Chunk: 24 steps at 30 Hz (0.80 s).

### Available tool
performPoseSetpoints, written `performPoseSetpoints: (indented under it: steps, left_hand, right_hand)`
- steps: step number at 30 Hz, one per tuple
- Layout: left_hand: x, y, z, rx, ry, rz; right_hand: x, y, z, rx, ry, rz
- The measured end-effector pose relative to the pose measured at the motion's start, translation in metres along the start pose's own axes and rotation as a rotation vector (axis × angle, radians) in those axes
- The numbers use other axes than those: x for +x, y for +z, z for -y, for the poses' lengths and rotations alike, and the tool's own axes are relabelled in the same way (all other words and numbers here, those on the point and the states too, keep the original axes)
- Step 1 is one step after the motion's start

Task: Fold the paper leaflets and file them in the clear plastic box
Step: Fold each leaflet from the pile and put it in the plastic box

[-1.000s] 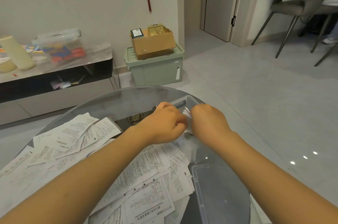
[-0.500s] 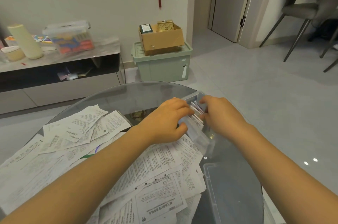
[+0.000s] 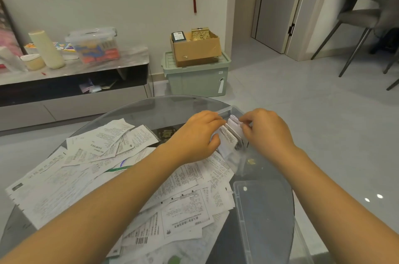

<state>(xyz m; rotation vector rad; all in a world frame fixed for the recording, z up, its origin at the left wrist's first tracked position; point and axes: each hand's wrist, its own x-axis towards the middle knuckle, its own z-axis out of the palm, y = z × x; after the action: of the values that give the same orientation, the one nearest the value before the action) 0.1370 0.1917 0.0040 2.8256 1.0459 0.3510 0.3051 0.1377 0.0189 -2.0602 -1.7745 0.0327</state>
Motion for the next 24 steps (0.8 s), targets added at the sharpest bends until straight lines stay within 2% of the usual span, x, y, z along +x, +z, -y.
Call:
performPoseSetpoints:
  steps: [7, 10, 14, 20, 24]
  left_hand:
    - [-0.054, -0.019, -0.034, -0.071, -0.154, -0.123]
    - [-0.086, -0.022, -0.047, -0.082, -0.298, -0.118]
    - [-0.125, -0.014, -0.052, -0.08, -0.447, -0.065]
    - [-0.161, 0.015, -0.034, -0.084, -0.542, 0.13]
    - [-0.166, 0.026, -0.023, -0.049, -0.541, 0.066]
  right_hand:
    - [-0.036, -0.01, 0.025, 0.209, -0.115, -0.045]
    - [-0.054, -0.007, 0.039, 0.243, -0.17, 0.036]
    - [-0.073, 0.001, 0.054, 0.165, -0.257, 0.169]
    - [-0.088, 0.014, 0.062, 0.033, -0.286, 0.392]
    - [-0.087, 0.026, 0.065, -0.033, -0.31, 0.433]
